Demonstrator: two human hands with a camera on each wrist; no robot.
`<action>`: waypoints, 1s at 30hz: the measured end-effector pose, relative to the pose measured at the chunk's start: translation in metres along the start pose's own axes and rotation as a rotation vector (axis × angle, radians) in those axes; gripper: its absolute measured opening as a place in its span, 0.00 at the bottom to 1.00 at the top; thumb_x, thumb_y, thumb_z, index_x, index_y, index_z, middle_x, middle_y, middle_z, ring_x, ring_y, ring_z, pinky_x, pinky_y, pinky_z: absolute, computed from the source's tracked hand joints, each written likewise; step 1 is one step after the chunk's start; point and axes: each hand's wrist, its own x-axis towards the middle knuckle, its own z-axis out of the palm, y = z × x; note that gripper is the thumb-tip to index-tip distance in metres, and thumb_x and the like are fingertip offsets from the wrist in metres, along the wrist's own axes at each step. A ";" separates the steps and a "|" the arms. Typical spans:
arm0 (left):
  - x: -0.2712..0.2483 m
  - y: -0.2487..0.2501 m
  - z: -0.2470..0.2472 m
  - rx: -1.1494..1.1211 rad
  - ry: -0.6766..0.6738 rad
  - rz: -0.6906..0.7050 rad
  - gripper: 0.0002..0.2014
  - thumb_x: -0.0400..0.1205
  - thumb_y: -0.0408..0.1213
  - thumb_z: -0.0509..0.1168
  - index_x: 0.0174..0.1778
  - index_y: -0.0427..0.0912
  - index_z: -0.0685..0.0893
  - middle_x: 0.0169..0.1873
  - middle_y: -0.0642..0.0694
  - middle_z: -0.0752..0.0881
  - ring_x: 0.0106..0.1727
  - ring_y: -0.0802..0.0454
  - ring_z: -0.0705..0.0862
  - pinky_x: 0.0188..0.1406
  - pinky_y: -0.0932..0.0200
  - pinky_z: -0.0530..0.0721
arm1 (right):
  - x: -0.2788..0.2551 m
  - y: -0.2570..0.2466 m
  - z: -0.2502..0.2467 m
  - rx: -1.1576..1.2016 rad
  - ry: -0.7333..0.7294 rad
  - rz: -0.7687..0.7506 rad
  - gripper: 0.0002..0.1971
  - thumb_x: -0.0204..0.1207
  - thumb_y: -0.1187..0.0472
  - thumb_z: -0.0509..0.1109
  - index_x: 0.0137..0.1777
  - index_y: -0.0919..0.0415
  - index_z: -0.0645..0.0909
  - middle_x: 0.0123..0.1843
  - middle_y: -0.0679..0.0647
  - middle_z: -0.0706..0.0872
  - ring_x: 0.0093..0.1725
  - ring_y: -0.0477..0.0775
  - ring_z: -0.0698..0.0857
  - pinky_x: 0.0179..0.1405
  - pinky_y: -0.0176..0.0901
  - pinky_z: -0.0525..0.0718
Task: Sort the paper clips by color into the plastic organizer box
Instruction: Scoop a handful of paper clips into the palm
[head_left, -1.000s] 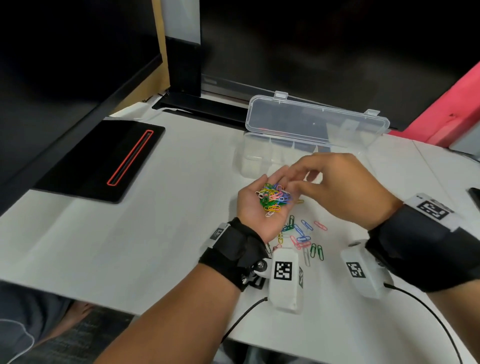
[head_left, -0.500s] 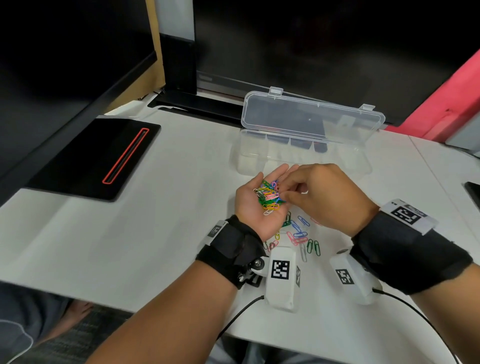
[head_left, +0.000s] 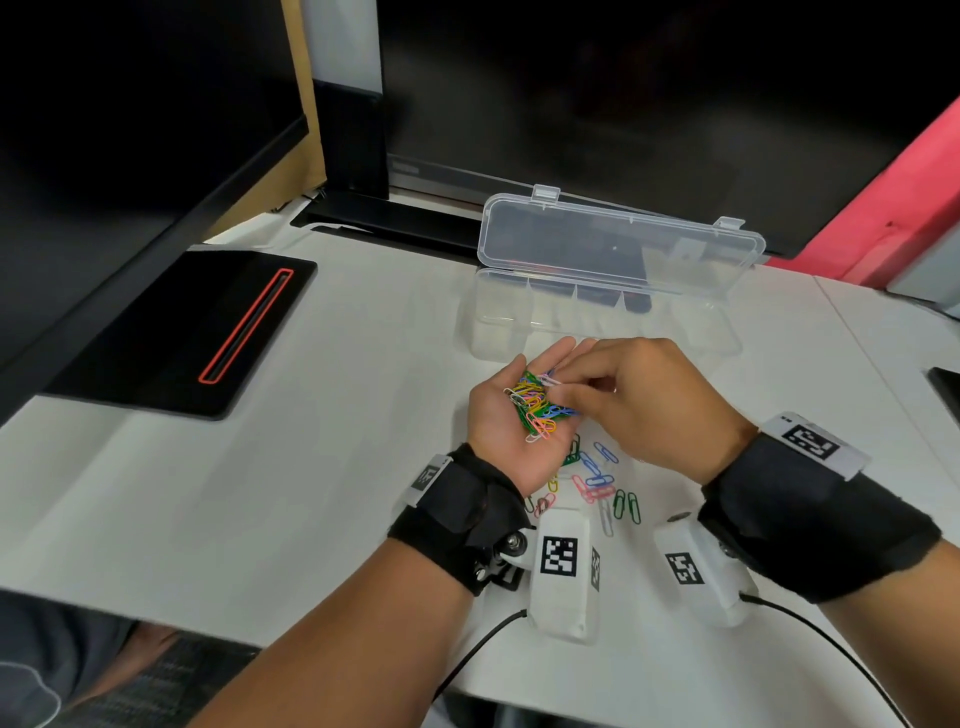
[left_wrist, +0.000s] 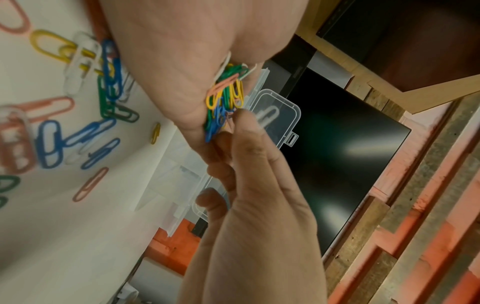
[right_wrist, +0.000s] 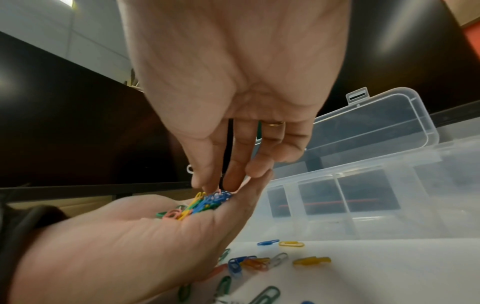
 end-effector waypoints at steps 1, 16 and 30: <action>0.000 0.000 0.000 0.005 0.003 0.002 0.23 0.89 0.41 0.49 0.62 0.28 0.82 0.58 0.30 0.85 0.57 0.37 0.85 0.60 0.48 0.82 | 0.000 -0.001 -0.001 0.031 -0.008 0.005 0.06 0.78 0.55 0.73 0.49 0.46 0.92 0.47 0.43 0.91 0.47 0.44 0.86 0.52 0.39 0.81; 0.006 -0.001 -0.004 0.013 -0.074 -0.002 0.24 0.89 0.43 0.46 0.67 0.31 0.79 0.60 0.34 0.85 0.50 0.40 0.87 0.47 0.53 0.86 | -0.005 0.002 -0.013 0.888 0.002 0.255 0.13 0.79 0.75 0.64 0.58 0.64 0.85 0.37 0.62 0.87 0.30 0.52 0.84 0.32 0.37 0.83; 0.008 0.000 -0.006 0.068 -0.039 0.010 0.23 0.89 0.42 0.46 0.69 0.31 0.78 0.68 0.34 0.81 0.67 0.38 0.79 0.73 0.50 0.70 | 0.001 0.001 -0.008 -0.195 0.052 0.125 0.03 0.73 0.55 0.75 0.44 0.46 0.89 0.19 0.38 0.71 0.25 0.40 0.72 0.29 0.32 0.67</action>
